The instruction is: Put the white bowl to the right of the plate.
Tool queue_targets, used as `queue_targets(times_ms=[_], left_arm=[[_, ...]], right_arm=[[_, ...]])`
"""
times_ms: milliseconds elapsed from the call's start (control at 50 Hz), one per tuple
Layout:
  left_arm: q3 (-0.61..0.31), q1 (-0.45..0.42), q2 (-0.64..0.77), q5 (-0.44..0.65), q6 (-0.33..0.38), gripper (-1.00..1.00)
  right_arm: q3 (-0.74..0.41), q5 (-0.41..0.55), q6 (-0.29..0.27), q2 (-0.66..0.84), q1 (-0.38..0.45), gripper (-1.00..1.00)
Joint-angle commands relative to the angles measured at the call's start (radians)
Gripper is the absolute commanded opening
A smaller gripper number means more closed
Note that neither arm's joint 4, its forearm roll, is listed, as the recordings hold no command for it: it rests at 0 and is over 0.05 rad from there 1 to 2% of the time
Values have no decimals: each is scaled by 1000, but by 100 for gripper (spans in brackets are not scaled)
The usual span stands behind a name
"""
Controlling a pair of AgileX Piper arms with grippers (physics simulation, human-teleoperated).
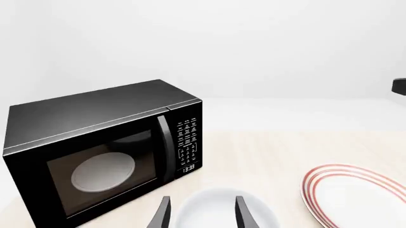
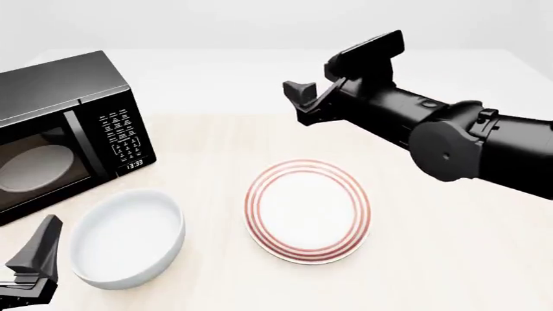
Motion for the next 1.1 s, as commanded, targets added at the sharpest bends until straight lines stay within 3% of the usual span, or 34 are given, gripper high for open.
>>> queue_targets(times_ms=[20, 400, 820, 860, 920, 1100], left_arm=[[0, 0, 0, 0, 0, 100], [0, 0, 0, 0, 0, 100], [0, 0, 0, 0, 0, 100], [0, 0, 0, 0, 0, 100], [0, 0, 0, 0, 0, 100], [0, 0, 0, 0, 0, 100]], right_arm=[[-169, 93, -9, 133, 93, 100], [-342, 218, -17, 294, 161, 100], [-522, 318, 33, 472, 268, 100], [-552, 342, 72, 497, 267, 100], [-556, 339, 51, 499, 271, 100], [-588, 356, 62, 544, 288, 100]])
